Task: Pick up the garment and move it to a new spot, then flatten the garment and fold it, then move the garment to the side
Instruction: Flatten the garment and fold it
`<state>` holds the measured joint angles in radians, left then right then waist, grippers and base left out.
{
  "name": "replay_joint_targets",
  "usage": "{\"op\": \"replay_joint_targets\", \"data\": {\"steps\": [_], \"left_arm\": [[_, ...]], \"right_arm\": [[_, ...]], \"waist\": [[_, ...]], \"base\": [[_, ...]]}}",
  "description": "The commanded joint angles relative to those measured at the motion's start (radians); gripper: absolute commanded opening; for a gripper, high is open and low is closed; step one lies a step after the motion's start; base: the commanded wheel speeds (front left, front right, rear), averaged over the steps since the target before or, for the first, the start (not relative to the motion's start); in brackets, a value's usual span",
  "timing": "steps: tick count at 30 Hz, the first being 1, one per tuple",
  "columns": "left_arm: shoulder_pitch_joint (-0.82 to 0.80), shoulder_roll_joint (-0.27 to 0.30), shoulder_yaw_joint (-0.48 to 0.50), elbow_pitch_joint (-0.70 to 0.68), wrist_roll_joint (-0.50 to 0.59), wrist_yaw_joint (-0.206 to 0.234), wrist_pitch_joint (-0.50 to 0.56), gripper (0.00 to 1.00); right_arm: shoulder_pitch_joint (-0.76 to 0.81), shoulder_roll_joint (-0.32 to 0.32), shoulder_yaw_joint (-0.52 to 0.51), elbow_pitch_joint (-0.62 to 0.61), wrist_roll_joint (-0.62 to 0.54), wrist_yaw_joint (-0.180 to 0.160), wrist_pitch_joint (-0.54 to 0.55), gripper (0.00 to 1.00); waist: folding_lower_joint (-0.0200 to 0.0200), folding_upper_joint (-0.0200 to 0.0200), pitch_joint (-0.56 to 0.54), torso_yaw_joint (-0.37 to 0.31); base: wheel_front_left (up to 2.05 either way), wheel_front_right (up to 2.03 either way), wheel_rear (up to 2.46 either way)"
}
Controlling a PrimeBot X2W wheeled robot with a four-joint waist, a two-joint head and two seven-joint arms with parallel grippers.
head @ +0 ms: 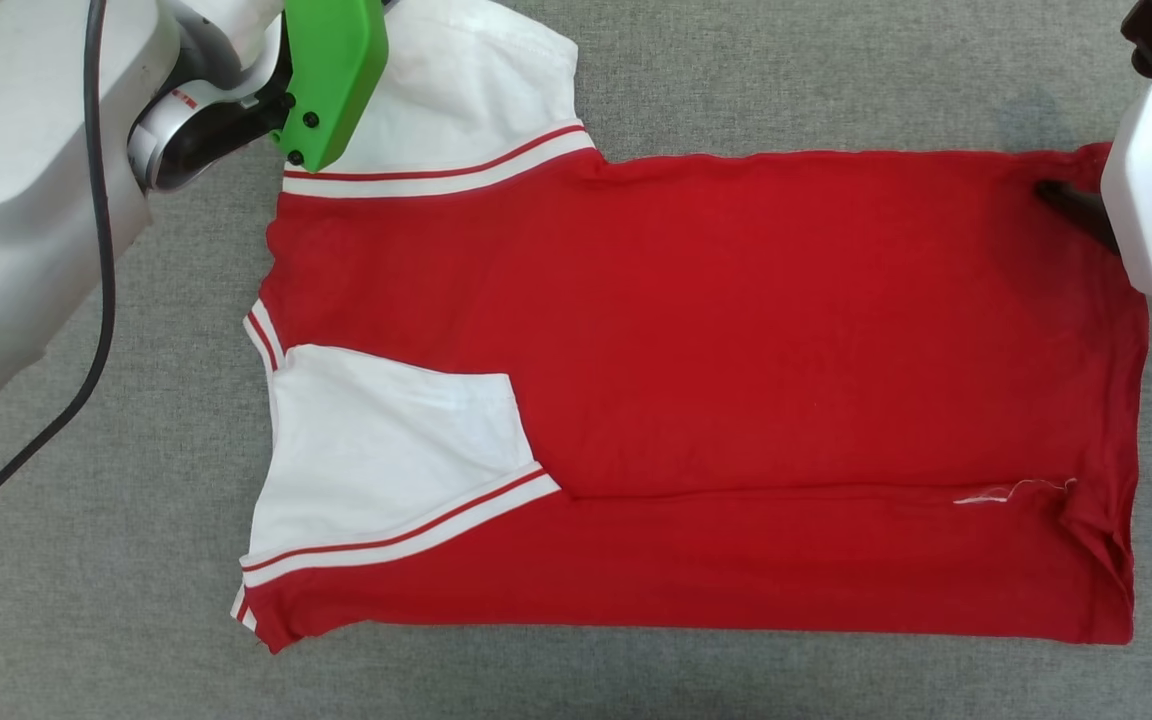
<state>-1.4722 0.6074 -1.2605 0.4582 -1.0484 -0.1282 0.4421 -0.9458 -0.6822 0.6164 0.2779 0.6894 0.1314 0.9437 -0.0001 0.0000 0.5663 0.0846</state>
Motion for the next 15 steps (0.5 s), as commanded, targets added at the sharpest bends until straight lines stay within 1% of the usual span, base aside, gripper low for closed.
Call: {"op": "replay_joint_targets", "data": {"steps": [1,2,3,9,15], "left_arm": [[-0.011,0.002,-0.003,0.0,-0.007,-0.002,-0.007,0.0],[-0.009,0.005,-0.005,0.002,-0.009,-0.002,-0.009,0.0],[-0.008,0.007,-0.006,0.003,-0.011,-0.002,-0.011,0.0],[0.02,0.027,-0.011,0.008,-0.02,-0.002,-0.041,0.0],[0.091,0.067,-0.016,-0.033,-0.02,-0.002,-0.076,0.0]], "right_arm": [[0.04,0.022,0.046,0.042,0.014,-0.001,-0.012,1.0],[0.035,0.019,0.058,0.042,0.015,-0.001,-0.032,0.19],[0.031,0.016,0.065,0.042,0.016,-0.001,-0.052,0.0],[0.013,0.007,0.076,0.043,0.037,-0.001,-0.207,0.0],[0.058,-0.009,0.054,0.023,0.078,-0.001,-0.36,0.0]], "waist": [[0.0001,0.0,-0.002,-0.001],[0.0001,0.0,-0.005,-0.003],[0.0001,0.0,-0.008,-0.004],[0.0001,0.0,-0.058,-0.014],[0.0001,0.0,-0.15,-0.012]], "base": [[0.0,0.0,0.0],[0.0,0.0,0.0],[0.0,0.0,0.0],[0.0,0.0,0.0],[0.0,0.0,0.0]]}}
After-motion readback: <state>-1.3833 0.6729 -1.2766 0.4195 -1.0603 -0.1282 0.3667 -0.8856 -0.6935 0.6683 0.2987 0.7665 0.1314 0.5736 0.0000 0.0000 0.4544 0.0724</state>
